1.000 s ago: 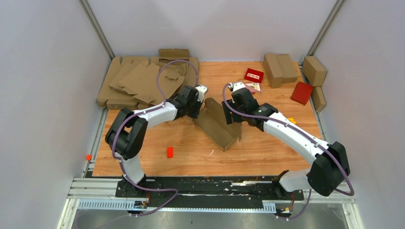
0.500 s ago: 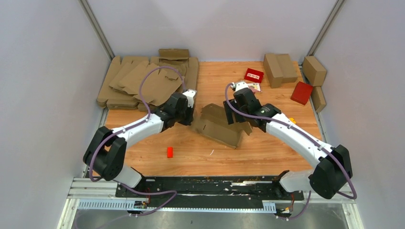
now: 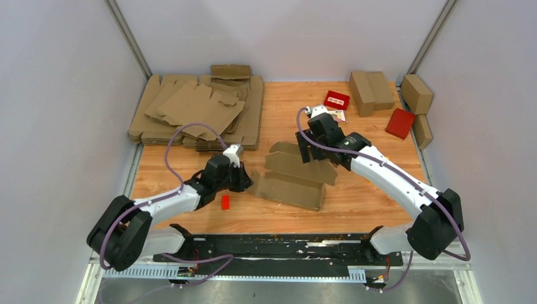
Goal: Fold the paper box
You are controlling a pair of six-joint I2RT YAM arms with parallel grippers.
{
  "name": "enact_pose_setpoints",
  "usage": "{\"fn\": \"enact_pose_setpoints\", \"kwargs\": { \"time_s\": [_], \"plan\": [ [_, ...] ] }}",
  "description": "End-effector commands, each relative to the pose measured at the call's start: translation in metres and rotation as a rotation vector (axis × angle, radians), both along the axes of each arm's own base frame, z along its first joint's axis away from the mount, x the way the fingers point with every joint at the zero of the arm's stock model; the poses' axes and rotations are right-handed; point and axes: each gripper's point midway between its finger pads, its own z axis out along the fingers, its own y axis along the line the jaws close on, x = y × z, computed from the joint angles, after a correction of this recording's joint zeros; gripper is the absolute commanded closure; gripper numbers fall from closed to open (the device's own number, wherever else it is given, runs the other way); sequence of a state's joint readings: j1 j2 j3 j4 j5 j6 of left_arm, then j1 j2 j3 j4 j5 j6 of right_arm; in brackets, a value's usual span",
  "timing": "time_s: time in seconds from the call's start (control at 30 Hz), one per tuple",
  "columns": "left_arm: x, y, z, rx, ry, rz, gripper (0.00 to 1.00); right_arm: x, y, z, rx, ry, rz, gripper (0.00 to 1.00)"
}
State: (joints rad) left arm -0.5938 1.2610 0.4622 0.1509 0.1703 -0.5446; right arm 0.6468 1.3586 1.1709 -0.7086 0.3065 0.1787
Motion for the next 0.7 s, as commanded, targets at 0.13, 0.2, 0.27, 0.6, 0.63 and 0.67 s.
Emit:
{"fn": "enact_pose_setpoints", "kwargs": {
  "time_s": [0.13,0.2,0.27,0.6,0.63,0.67],
  "plan": [
    [-0.010,0.000,0.028,-0.199,-0.057,0.084,0.84,-0.008,0.000,-0.023,-0.028,0.026,0.025,0.12],
    [-0.014,0.002,0.029,-0.209,-0.063,0.095,0.84,-0.007,-0.004,-0.030,-0.063,0.045,0.003,0.12],
    [-0.016,0.006,0.029,-0.203,-0.070,0.110,0.84,-0.006,-0.007,-0.036,-0.089,0.069,-0.019,0.12],
    [-0.010,0.014,0.037,-0.133,-0.099,0.115,0.63,-0.004,-0.002,-0.047,-0.066,0.086,-0.047,0.10],
    [-0.008,0.013,0.043,-0.107,-0.107,0.094,0.50,-0.004,0.001,-0.043,-0.037,0.066,-0.037,0.11],
    [-0.007,0.011,0.047,-0.083,-0.104,0.069,0.37,-0.006,0.001,-0.043,-0.019,0.055,-0.031,0.11]
  ]
}}
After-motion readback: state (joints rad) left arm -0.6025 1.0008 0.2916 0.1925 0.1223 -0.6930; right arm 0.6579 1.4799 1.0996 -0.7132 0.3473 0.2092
